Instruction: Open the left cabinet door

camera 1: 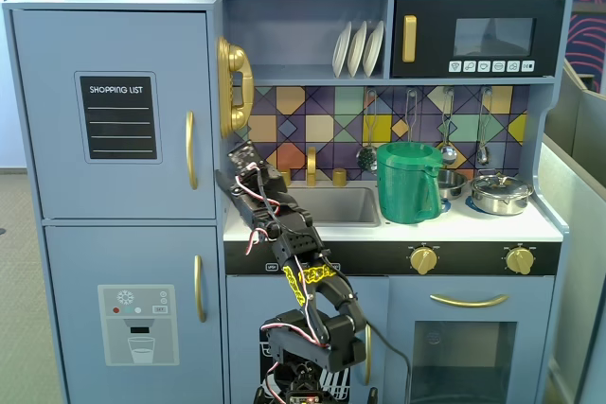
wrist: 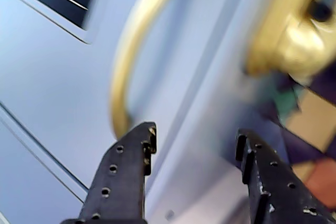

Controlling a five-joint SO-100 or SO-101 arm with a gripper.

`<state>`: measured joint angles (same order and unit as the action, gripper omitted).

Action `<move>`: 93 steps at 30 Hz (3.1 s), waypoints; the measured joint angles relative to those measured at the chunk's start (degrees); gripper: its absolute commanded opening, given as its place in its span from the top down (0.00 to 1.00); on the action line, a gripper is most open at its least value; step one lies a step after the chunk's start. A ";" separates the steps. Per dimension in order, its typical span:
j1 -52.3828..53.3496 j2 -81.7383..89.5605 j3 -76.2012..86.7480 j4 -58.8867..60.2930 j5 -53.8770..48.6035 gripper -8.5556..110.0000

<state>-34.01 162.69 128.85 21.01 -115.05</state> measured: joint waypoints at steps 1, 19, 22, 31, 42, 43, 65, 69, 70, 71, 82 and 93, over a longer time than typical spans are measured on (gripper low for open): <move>-1.05 -0.62 0.00 -1.14 -0.70 0.81; -7.29 -11.34 0.00 -14.50 -0.70 0.81; -7.29 -12.92 0.00 -16.08 0.62 0.81; -5.63 -16.35 0.00 -17.40 5.71 0.81; -2.46 -22.41 -2.64 -19.34 10.37 0.82; -2.55 -22.94 -2.64 -19.69 10.37 0.82; -10.63 -33.31 -8.09 -25.66 4.13 0.82; -14.50 -32.87 -8.00 -27.95 -0.26 0.82; -15.29 -32.43 -7.29 -28.65 -1.58 0.82; -16.08 -31.82 -6.50 -29.36 -2.99 0.82; -26.54 -27.69 3.52 -37.71 -12.66 0.82; -26.28 -18.37 11.16 -39.11 -12.66 0.82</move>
<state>-60.29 144.32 140.01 -18.11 -127.71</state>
